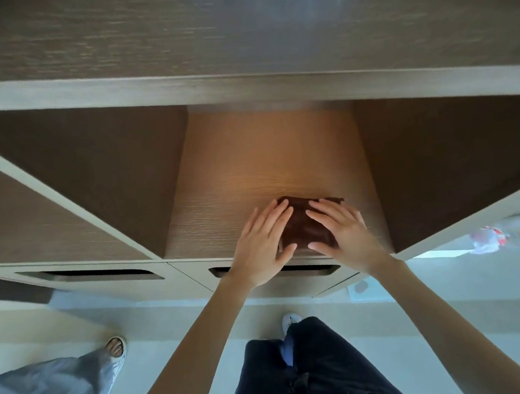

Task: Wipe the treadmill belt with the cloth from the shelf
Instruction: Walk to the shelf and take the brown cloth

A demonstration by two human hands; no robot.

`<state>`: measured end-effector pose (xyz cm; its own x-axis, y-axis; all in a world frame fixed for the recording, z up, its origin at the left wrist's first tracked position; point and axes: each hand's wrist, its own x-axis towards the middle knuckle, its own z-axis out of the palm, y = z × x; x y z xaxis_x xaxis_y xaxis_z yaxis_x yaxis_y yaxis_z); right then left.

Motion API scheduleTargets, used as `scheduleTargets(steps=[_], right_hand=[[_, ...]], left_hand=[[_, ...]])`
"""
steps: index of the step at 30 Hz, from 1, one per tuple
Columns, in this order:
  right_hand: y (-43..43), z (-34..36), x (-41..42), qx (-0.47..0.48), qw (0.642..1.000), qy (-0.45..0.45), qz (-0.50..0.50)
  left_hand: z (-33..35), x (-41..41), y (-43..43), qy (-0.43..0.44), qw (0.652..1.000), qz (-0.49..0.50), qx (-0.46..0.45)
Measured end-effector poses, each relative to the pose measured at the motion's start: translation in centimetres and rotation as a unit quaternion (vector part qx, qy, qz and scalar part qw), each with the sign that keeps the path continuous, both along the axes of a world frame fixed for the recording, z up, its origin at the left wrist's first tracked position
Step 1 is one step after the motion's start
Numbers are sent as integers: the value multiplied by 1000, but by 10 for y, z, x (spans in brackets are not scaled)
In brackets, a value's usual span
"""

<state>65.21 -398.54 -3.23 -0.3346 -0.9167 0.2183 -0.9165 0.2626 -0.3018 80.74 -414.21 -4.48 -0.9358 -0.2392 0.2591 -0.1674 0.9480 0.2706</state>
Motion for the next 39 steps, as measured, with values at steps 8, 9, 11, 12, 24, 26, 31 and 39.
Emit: scheduleTargets(steps=[8, 9, 11, 12, 24, 26, 31, 39], right_hand=[[-9, -14, -36, 83, 992, -93, 17], [-9, -14, -37, 85, 993, -82, 21], [-11, -12, -35, 82, 995, -19, 47], [-13, -12, -33, 77, 995, 6, 65], [-37, -25, -26, -81, 993, 2, 85], [-39, -28, -22, -97, 992, -2, 79], [-40, -29, -11, -63, 994, 40, 85], [-52, -32, 1, -127, 991, 36, 19]], left_hand=[[-9, -16, -21, -71, 995, -10, 67], [-9, -17, -24, -74, 994, -19, 81], [-8, -18, -30, -80, 991, -35, 103], [-9, -18, -32, -80, 990, -41, 111], [-25, 3, -37, 25, 991, 29, 128], [-26, 2, -39, 33, 992, 38, 117], [-25, 3, -35, 50, 990, 47, 123], [-29, 31, -48, 8, 998, 28, 57]])
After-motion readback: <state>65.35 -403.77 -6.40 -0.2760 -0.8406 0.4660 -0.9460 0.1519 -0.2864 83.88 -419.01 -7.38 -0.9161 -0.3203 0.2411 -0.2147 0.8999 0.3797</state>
